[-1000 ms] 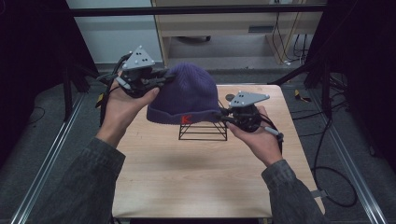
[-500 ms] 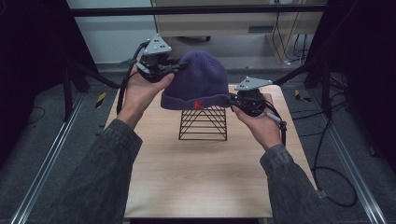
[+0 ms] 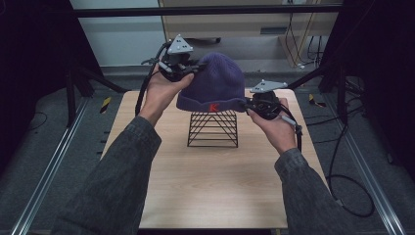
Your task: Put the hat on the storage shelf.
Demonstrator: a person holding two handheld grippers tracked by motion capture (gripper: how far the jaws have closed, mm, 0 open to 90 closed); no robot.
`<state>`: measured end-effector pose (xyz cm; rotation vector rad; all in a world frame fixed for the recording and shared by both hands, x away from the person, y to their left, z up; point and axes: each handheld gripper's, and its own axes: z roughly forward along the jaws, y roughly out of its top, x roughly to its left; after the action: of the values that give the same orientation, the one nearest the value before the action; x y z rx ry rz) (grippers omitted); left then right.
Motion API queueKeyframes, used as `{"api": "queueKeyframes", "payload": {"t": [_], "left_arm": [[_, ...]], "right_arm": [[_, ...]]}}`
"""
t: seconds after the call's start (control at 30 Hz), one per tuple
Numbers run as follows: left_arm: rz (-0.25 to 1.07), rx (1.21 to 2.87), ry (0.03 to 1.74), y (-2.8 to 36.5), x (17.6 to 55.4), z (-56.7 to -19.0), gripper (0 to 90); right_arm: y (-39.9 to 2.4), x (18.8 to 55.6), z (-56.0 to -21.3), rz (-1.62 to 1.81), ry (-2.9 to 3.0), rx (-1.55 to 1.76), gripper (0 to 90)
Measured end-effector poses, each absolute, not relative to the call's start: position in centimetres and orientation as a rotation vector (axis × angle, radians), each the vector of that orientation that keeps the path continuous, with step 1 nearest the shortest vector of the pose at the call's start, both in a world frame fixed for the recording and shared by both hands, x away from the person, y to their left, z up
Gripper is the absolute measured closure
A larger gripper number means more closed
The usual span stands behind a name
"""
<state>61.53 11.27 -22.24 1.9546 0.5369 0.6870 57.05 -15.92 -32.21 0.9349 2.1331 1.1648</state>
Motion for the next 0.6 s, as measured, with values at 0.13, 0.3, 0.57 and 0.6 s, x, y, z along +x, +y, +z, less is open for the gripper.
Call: {"api": "queueKeyframes", "payload": {"t": [0.13, 0.3, 0.57, 0.6], "left_arm": [[0.672, 1.959, 0.539, 11.1, 61.9, -22.9, 78.7], [0.669, 1.963, 0.525, 10.9, 62.0, -23.6, 78.7], [0.659, 2.0, 0.537, 10.9, 62.3, -25.1, 78.5], [0.66, 2.008, 0.538, 10.9, 62.3, -25.2, 78.6]], "right_arm": [[-15.9, 57.1, -32.7, 1.15, 2.15, 0.926, 76.5], [-15.9, 57.0, -33.4, 1.134, 2.181, 0.928, 76.2], [-16.0, 57.0, -34.4, 1.094, 2.219, 0.926, 76.1], [-16.0, 56.9, -34.6, 1.097, 2.224, 0.929, 76.0]]}}
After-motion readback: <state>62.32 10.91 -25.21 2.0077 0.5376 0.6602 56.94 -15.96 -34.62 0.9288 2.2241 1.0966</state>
